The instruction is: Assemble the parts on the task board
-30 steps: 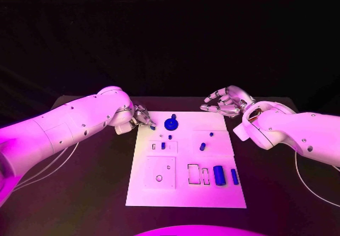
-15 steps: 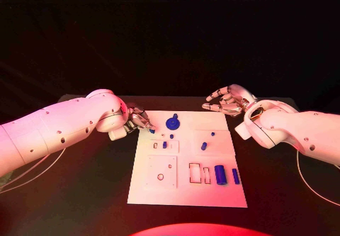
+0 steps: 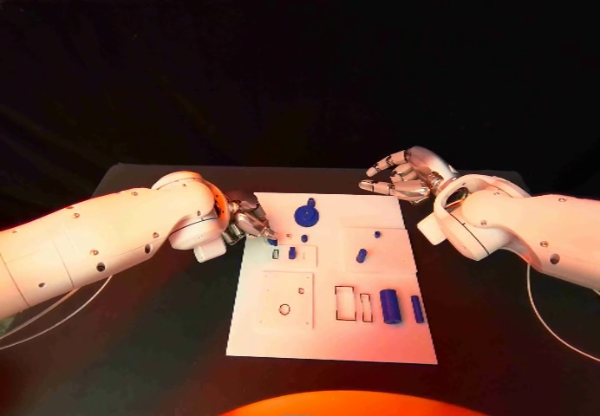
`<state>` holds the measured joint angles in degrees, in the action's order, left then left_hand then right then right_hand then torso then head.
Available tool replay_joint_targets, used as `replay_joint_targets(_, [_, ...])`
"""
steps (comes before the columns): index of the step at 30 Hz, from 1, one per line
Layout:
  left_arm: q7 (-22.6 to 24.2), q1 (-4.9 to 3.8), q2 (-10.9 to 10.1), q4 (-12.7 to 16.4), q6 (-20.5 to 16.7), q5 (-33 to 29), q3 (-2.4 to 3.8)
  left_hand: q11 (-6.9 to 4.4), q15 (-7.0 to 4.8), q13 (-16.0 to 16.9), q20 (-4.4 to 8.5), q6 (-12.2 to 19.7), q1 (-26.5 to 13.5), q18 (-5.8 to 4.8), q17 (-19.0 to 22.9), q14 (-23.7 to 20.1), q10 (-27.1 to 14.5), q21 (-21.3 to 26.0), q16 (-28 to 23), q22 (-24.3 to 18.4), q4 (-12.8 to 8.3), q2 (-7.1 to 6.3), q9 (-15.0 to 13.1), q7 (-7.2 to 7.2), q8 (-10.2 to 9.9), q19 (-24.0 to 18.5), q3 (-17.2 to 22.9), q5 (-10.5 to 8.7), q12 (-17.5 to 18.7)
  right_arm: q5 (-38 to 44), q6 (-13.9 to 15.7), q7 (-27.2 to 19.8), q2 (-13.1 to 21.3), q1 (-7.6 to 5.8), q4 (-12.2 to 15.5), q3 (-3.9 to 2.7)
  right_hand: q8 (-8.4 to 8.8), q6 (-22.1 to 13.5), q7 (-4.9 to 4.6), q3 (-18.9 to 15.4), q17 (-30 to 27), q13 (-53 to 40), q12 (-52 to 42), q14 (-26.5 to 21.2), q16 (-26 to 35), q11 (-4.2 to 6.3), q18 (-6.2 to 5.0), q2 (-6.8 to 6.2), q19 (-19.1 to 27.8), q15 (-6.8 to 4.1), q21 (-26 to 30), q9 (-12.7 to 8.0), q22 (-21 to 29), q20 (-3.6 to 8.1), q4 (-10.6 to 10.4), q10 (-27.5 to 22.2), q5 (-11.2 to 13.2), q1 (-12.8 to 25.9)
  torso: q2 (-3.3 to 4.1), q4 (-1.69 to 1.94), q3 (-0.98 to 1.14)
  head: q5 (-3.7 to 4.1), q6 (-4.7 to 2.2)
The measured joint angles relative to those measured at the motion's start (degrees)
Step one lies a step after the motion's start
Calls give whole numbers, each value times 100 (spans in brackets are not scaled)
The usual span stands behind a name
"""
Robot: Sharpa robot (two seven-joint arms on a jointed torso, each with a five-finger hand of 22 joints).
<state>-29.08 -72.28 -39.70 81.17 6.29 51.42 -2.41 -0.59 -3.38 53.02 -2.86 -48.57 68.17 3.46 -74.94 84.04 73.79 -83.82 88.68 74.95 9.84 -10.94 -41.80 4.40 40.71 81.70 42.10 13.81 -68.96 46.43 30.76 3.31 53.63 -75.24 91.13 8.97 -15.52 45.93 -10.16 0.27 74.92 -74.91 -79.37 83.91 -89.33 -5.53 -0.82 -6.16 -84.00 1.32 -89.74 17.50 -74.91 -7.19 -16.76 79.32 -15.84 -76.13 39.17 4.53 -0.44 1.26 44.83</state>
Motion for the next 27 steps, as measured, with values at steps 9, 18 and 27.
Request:
replay_joint_targets(9, [-13,131,10,83,-92,192,-53,-3,0,31,0,-23,-30,0,0,0,17,0,0,0,0,-29,-1,17,0,0,0,70,0,-1,0,0,11,1,6,1,0,0,0,0,0,0,0,0,0,0,0,14,0,0,0,0,0,0,0,0,-3,14,7,-9,2,-5,23])
replay_joint_targets(18, [-22,156,30,96,-100,361,-81,-11,-19,48,0,-41,-68,1,1,-20,48,0,0,-1,-30,-67,-2,-1,0,0,30,141,-26,-2,0,0,18,1,12,2,0,0,0,0,-1,0,0,0,0,0,0,14,0,0,0,0,1,0,0,0,-2,13,4,-9,6,-11,39])
replay_joint_targets(27, [-31,159,63,94,-100,514,-101,-31,-40,79,14,-72,-158,1,1,0,88,0,23,-1,-30,-98,-133,8,30,-14,30,419,-26,-3,0,-2,21,1,16,2,0,0,0,0,-1,1,0,0,0,0,0,13,0,0,0,0,-2,0,0,0,-2,13,4,-9,4,-18,49])
